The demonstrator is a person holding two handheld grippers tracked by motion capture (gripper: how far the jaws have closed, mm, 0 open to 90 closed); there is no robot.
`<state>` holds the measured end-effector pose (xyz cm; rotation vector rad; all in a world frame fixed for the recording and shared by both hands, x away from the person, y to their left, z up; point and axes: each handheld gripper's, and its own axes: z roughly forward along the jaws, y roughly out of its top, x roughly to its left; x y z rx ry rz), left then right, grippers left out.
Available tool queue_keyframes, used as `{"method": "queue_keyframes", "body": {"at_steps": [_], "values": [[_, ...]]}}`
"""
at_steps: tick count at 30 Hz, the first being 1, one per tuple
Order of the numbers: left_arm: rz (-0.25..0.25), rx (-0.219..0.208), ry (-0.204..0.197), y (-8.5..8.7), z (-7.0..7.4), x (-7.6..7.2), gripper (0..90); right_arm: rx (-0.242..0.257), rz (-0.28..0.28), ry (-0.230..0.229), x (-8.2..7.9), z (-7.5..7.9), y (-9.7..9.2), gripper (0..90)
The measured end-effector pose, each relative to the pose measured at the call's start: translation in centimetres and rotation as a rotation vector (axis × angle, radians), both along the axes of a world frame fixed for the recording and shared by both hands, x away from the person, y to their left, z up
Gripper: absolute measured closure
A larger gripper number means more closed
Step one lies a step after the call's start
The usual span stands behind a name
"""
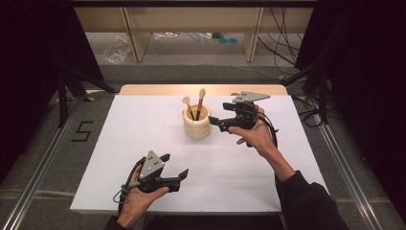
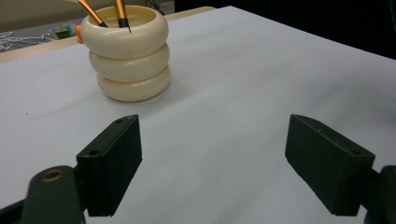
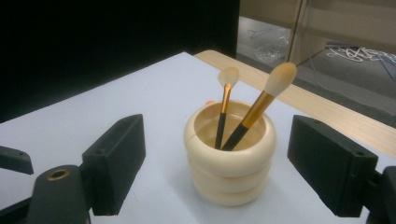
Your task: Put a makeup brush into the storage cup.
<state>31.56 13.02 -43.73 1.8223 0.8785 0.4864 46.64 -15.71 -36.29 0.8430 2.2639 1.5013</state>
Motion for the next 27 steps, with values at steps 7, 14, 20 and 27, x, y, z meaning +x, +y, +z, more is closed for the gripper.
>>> {"method": "queue_keyframes", "body": {"at_steps": [7,14,20,27], "values": [[-0.001,0.0,0.003,0.0,0.0,0.0,18.7,-0.01,-0.003,-0.003,-0.5,-0.1,-0.8,19.5],[-0.003,-0.013,0.002,-0.1,0.0,0.0,18.6,-0.017,-0.004,-0.017,-1.3,0.2,-1.5,19.4],[0.01,-0.002,0.005,-0.1,0.0,-0.1,18.6,-0.015,-0.006,-0.016,-1.9,0.4,-2.2,19.4],[0.008,0.001,0.0,-0.1,0.0,-0.1,18.6,-0.006,-0.007,-0.019,-2.5,0.6,-2.9,19.6]]}}
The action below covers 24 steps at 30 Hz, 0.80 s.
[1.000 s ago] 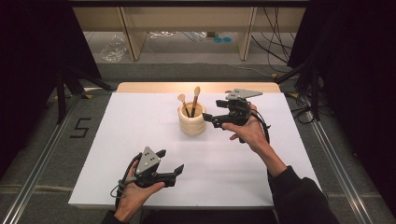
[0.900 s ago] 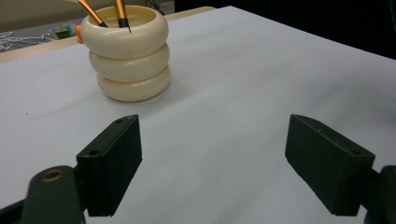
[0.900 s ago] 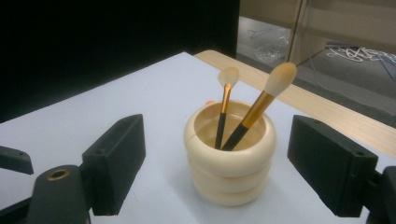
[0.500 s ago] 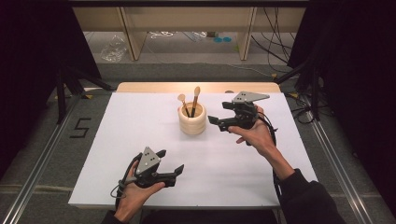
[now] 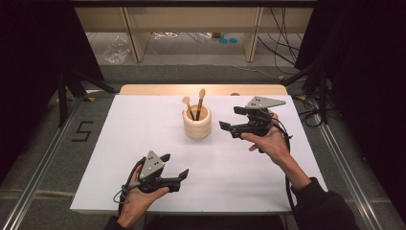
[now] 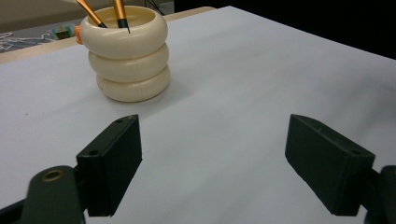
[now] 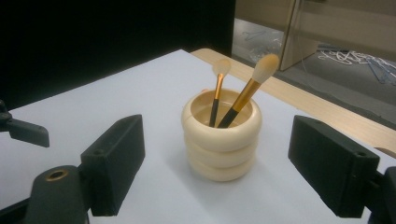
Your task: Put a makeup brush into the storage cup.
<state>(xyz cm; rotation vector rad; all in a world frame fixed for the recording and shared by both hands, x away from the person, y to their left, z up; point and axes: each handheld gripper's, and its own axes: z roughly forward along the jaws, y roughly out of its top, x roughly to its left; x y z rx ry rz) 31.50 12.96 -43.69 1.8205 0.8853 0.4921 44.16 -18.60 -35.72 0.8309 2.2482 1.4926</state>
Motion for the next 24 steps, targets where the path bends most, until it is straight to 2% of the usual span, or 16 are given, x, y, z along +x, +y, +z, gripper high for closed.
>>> {"method": "queue_keyframes", "body": {"at_steps": [14,16,17,19,20,24], "values": [[0.003,-0.007,0.002,0.0,0.1,-0.1,18.6,0.001,0.008,-0.001,-1.6,0.1,-0.6,19.8],[0.003,-0.006,0.002,0.0,0.1,-0.1,18.6,0.025,0.016,0.009,-1.8,-0.1,-0.7,19.8],[0.003,-0.005,0.002,0.0,0.1,-0.1,18.6,0.011,0.013,0.013,-2.0,-0.1,-0.8,19.8],[0.002,-0.004,0.002,0.0,0.1,-0.1,18.6,0.022,0.014,0.009,-2.2,-0.4,-0.9,19.8],[0.002,-0.003,0.002,0.0,0.1,-0.1,18.6,0.005,0.012,0.012,-2.3,-0.3,-1.1,19.8],[0.002,-0.003,0.002,0.0,0.0,-0.1,18.6,0.004,0.013,0.016,-2.7,-0.5,-1.2,19.7]]}}
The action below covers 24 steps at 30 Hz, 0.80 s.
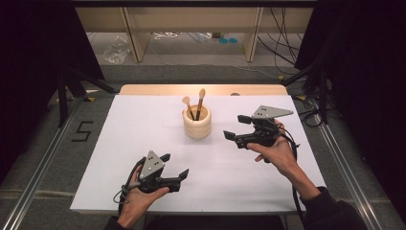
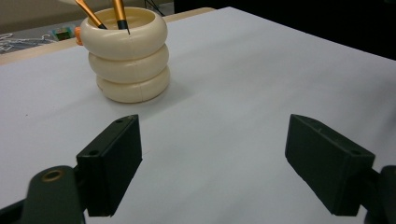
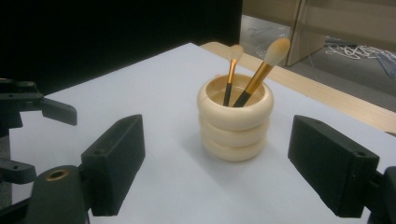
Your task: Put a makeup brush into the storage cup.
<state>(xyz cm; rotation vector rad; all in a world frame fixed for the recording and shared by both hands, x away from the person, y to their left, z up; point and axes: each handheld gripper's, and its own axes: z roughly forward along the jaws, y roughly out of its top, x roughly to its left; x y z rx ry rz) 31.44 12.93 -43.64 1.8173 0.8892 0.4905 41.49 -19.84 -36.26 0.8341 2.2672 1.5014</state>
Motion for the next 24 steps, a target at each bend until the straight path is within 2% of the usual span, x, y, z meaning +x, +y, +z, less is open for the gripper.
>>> {"method": "queue_keyframes", "body": {"at_steps": [1,2,3,13,18,21,22,24], "values": [[0.0,0.0,0.0,0.0,0.0,0.0,18.7,0.01,-0.004,-0.009,-0.1,-0.1,0.0,19.7],[0.0,0.0,0.0,0.0,0.0,0.0,18.6,0.017,0.006,0.002,-0.1,-0.1,0.0,19.7],[0.0,-0.001,0.0,0.0,0.0,0.0,18.7,0.003,0.0,-0.001,-0.3,0.0,-0.1,19.7],[0.0,-0.001,-0.001,0.0,0.0,0.0,18.6,0.007,0.004,-0.008,-1.3,-0.3,-0.3,19.8],[0.0,-0.001,-0.002,0.0,0.0,0.0,18.7,0.015,0.004,0.004,-1.6,-0.6,-0.7,19.8],[0.0,-0.001,-0.002,0.0,0.0,0.0,18.7,0.002,0.004,0.007,-1.8,-0.7,-1.0,19.8],[0.0,-0.002,-0.002,0.0,0.0,0.0,18.6,0.016,0.006,0.01,-1.9,-0.9,-0.9,19.8],[0.0,-0.001,-0.002,0.0,0.0,0.0,18.6,0.005,0.002,0.009,-2.0,-1.0,-1.1,19.8]]}}
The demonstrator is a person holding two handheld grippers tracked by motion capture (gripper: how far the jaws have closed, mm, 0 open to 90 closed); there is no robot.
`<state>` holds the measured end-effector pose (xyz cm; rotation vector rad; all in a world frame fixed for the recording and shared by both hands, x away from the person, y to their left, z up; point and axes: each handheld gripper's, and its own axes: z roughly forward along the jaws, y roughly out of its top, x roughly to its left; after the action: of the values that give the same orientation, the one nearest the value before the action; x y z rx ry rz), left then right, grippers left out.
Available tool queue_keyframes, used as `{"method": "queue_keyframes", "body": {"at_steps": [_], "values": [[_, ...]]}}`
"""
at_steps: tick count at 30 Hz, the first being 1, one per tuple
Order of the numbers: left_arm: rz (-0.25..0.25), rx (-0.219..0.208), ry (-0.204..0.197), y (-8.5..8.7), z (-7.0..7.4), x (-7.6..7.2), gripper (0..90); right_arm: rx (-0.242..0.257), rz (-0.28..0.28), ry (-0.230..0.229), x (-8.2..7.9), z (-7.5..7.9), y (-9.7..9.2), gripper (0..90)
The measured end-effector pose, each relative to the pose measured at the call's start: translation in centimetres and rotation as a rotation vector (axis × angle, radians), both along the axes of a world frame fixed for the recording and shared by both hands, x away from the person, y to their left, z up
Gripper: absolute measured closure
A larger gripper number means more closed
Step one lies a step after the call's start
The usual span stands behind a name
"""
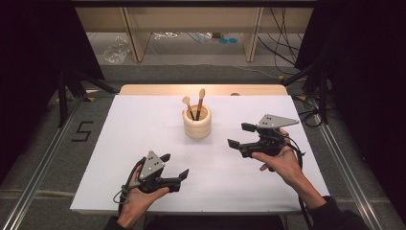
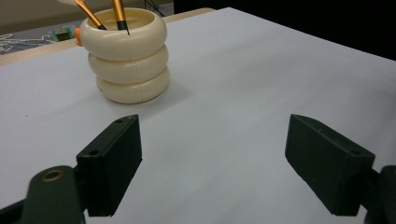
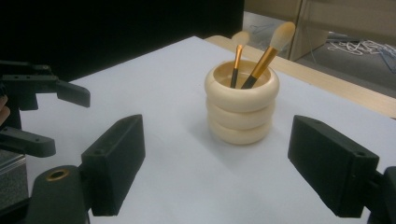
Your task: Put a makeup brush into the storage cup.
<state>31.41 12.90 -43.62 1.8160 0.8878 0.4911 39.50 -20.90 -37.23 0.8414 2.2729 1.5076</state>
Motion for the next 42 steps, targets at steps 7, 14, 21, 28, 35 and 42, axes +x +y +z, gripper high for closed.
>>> {"method": "queue_keyframes", "body": {"at_steps": [7,14,21,28,35,42], "values": [[0.0,-0.001,0.0,0.0,0.0,0.0,18.6,-0.005,-0.003,0.005,-0.4,-0.4,-0.2,19.8],[0.0,-0.001,0.0,0.0,0.0,0.0,18.7,0.004,-0.005,0.01,-1.0,-0.7,-0.5,19.8],[0.0,-0.001,0.0,0.0,0.0,0.0,18.6,0.012,-0.013,0.018,-1.4,-1.4,-0.9,19.4],[-0.001,0.002,0.0,0.0,0.1,-0.1,18.6,0.011,-0.015,0.029,-1.7,-2.0,-1.5,19.4],[-0.003,-0.001,-0.003,0.0,0.1,-0.1,18.6,0.024,-0.022,0.041,-2.3,-2.5,-2.0,19.4],[-0.003,-0.001,-0.002,0.0,0.1,-0.1,18.6,0.052,-0.012,0.039,-3.0,-3.0,-2.2,19.0]]}}
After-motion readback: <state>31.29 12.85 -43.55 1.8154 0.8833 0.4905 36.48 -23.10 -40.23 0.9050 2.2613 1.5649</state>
